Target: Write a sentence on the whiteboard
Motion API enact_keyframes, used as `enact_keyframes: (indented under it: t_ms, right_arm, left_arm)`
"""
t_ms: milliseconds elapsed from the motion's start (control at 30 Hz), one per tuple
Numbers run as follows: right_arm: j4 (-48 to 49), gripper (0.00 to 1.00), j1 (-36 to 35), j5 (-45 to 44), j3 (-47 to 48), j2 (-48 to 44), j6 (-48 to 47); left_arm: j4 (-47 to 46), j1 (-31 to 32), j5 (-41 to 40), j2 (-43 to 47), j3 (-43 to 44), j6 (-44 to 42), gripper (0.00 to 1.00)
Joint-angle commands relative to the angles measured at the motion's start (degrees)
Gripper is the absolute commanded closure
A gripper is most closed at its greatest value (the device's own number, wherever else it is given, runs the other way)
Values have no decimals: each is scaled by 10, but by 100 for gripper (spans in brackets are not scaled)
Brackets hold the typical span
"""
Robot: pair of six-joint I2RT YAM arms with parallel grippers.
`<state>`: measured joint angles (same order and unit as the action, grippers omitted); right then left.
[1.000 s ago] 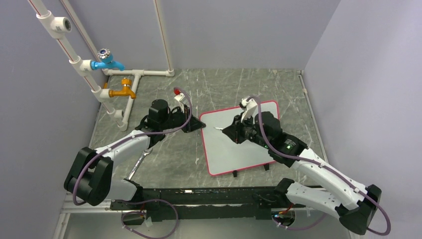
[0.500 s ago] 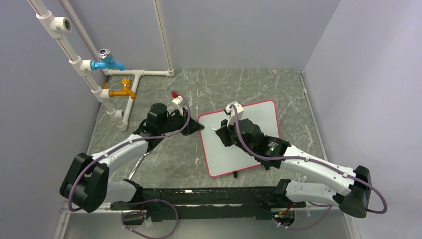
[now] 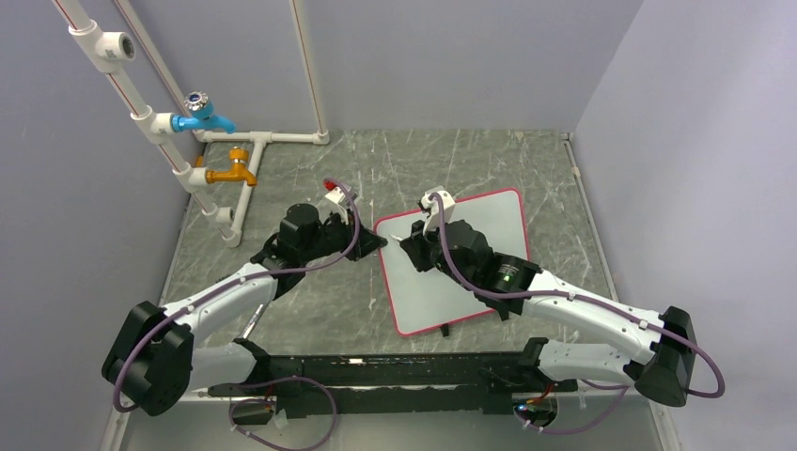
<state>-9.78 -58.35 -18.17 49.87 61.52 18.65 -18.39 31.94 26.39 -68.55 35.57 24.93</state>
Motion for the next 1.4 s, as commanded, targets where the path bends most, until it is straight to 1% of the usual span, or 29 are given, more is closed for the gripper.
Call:
enact_keyframes:
  t_ms: [0, 233, 367, 700, 1100, 1367]
  right_arm:
    - [43, 100, -3, 11, 21, -6, 5]
    - [36, 100, -3, -22, 22, 2, 16]
    - [37, 100, -3, -20, 18, 9, 18]
    - [18, 100, -3, -20, -2, 9, 26]
    - [-24, 100, -2, -11, -14, -17, 36]
    - [-46, 100, -2, -69, 10, 4, 47]
  left_arm:
    - [4, 7, -83, 12, -9, -47, 100]
    - [15, 13, -101, 24, -8, -52, 100]
    - [4, 15, -91, 24, -12, -52, 100]
    - [7, 24, -96, 21, -5, -58, 100]
    - [14, 30, -106, 25, 2, -64, 100]
    - [18, 37, -110, 27, 3, -67, 100]
